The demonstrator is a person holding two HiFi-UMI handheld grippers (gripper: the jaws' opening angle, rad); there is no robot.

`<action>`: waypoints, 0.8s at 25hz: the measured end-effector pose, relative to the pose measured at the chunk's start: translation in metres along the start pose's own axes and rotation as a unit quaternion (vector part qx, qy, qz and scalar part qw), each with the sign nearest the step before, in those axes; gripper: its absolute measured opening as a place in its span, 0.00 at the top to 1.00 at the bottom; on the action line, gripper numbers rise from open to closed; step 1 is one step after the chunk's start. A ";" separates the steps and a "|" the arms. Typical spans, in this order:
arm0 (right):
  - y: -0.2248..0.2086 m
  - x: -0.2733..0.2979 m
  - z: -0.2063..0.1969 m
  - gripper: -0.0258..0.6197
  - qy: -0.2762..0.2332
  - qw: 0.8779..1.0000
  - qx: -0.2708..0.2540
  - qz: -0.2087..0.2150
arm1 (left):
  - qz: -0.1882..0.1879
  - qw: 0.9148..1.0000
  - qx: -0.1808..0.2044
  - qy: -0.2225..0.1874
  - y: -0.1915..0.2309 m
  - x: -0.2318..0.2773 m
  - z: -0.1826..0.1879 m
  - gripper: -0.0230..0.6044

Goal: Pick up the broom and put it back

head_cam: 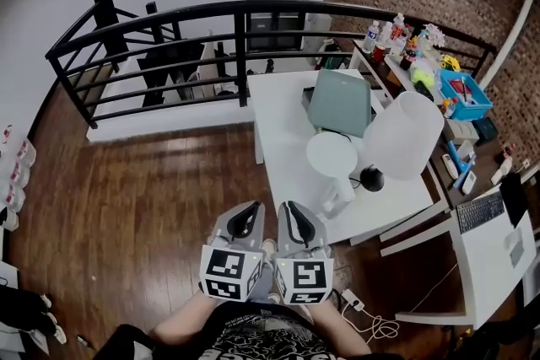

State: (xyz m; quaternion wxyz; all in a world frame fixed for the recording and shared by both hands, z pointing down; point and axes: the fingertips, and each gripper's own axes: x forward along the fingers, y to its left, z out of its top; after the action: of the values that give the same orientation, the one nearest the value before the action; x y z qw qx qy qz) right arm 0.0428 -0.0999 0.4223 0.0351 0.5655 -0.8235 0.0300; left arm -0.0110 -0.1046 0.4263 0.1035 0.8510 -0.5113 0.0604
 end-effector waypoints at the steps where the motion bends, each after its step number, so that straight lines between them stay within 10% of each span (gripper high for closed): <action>1: -0.001 -0.001 0.002 0.95 -0.002 1.000 -0.001 -0.001 | -0.001 1.000 0.001 -0.002 -0.002 0.000 0.001 0.96; 20: -0.001 -0.008 0.011 0.96 -0.010 1.000 0.003 0.018 | -0.012 1.000 0.011 0.005 -0.017 0.000 -0.001 0.96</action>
State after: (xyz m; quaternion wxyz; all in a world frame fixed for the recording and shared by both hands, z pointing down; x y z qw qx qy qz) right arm 0.0464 -0.0942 0.4111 0.0249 0.5509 -0.8337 0.0280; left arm 0.0041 -0.0970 0.4258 0.0978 0.8576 -0.5001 0.0688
